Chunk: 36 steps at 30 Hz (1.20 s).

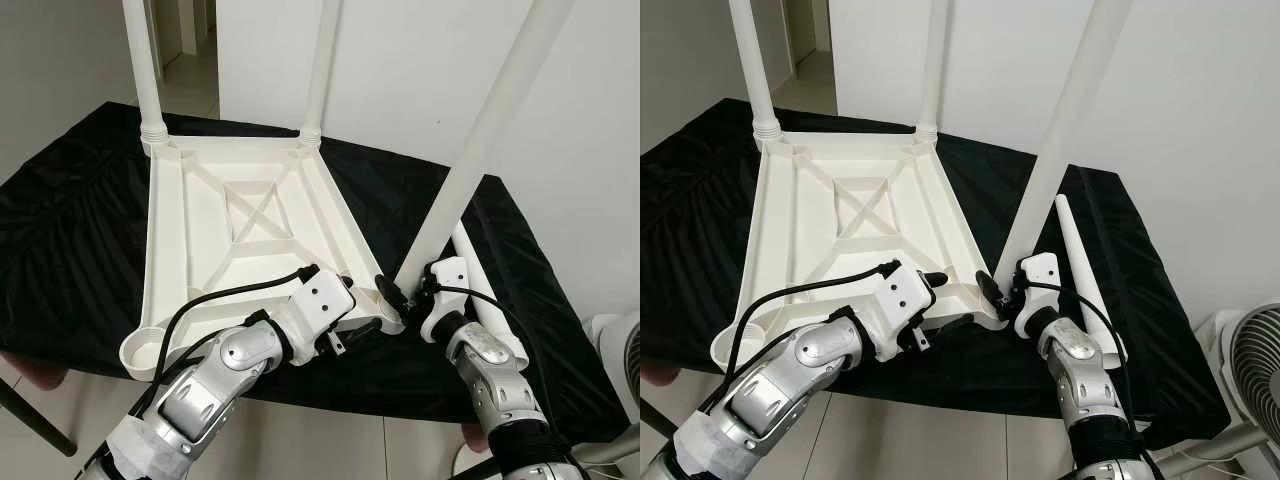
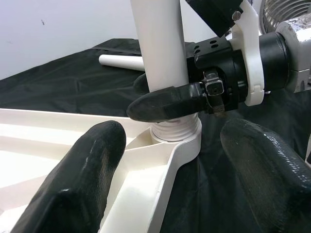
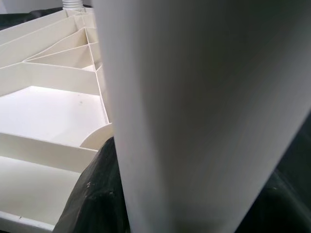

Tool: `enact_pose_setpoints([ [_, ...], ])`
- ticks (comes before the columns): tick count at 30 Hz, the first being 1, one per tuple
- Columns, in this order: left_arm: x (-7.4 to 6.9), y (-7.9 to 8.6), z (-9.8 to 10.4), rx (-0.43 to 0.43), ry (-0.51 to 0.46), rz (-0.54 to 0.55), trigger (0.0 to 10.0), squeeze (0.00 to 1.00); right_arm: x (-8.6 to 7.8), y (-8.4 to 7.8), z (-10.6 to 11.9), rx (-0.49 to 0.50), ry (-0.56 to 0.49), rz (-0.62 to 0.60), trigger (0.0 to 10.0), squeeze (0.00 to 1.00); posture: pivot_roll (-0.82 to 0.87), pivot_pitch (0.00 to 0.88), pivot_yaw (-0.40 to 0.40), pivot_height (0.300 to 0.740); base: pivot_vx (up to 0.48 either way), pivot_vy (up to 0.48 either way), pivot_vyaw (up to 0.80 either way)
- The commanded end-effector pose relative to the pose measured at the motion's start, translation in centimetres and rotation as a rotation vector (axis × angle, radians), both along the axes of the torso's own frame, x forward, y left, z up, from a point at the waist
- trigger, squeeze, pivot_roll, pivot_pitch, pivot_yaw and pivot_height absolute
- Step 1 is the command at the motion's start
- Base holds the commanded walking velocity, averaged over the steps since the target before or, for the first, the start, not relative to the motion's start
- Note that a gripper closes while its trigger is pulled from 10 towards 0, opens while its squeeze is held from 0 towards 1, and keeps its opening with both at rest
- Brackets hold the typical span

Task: Building children table

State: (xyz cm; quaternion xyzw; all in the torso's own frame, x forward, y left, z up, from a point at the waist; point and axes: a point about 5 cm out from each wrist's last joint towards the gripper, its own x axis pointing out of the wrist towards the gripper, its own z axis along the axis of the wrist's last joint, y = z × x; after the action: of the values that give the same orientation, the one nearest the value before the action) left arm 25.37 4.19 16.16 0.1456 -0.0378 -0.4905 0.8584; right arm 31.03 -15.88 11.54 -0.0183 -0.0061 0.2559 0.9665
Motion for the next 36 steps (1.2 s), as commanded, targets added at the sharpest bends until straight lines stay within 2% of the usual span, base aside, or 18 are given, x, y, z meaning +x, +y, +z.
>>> enact_pose_setpoints([
  [1, -0.5, -0.4, -0.1, 0.024, 0.029, -0.11, 10.0, 0.0, -0.2, 0.0, -0.9, -0.043, 0.034, 0.019, 0.0, 0.0, -0.01, 0.004, -0.117, 0.74, 0.0, 0.0, 0.0],
  [2, -0.5, -0.4, -0.1, 0.024, 0.03, -0.11, 10.0, 0.0, -0.1, -0.2, -1.0, -0.039, 0.035, 0.009, 7.6, 0.0, -0.01, 0.006, -0.118, 0.74, 0.0, 0.0, 0.0],
  [3, -0.5, -0.4, -0.1, 0.024, 0.03, -0.11, 10.0, 0.0, -0.1, -0.2, -1.0, -0.039, 0.035, 0.009, 7.6, 0.0, -0.01, 0.006, -0.118, 0.74, 0.0, 0.0, 0.0],
  [4, -0.5, -0.4, -0.1, 0.023, 0.03, -0.11, 10.0, 0.0, -0.1, -0.2, -1.0, -0.026, 0.041, -0.002, 10.0, 0.0, -0.01, 0.005, -0.118, 0.74, 0.0, 0.0, 0.0],
  [13, -0.5, -0.3, 0.0, 0.024, 0.029, -0.11, 10.0, 0.0, -0.3, 0.7, -0.9, -0.008, 0.059, -0.052, 10.0, 0.0, 0.0, 0.007, -0.118, 0.74, 0.0, 0.0, 0.0],
  [15, -0.5, -0.3, -0.1, 0.024, 0.032, -0.109, 10.0, 0.0, -0.7, 1.5, -0.7, 0.031, 0.068, -0.095, 10.0, 0.0, 0.0, 0.007, -0.12, 0.74, 0.0, 0.0, 0.0],
  [22, -0.8, -0.4, -0.2, 0.025, 0.038, -0.114, 10.0, 0.0, -1.0, 1.9, -0.7, 0.062, 0.077, -0.164, 10.0, 0.0, 0.0, 0.006, -0.119, 0.74, 0.0, 0.0, 0.0],
  [25, -0.8, -0.5, -0.3, 0.027, 0.041, -0.12, 10.0, 0.0, -1.2, 1.9, -0.5, 0.078, 0.087, -0.3, 10.0, 0.0, 0.0, 0.006, -0.121, 0.74, 0.0, 0.0, 0.0],
  [32, -0.8, -0.4, -0.4, 0.029, 0.046, -0.119, 10.0, 0.0, -1.7, 1.9, -0.6, 0.075, 0.091, -0.421, 10.0, 0.0, 0.0, 0.003, -0.126, 0.74, 0.0, 0.0, 0.0],
  [34, -0.8, -0.3, -0.5, 0.029, 0.048, -0.117, 10.0, 0.0, -2.2, 2.0, -0.6, 0.077, 0.088, -0.537, 10.0, 0.0, 0.0, 0.001, -0.134, 0.74, 0.0, 0.0, 0.0],
  [36, -0.8, -0.3, -0.5, 0.029, 0.046, -0.113, 10.0, 0.0, -2.6, 2.2, -0.6, 0.089, 0.086, -0.585, 10.0, 0.0, 0.01, 0.0, -0.139, 0.74, 0.0, 0.0, 0.0],
])
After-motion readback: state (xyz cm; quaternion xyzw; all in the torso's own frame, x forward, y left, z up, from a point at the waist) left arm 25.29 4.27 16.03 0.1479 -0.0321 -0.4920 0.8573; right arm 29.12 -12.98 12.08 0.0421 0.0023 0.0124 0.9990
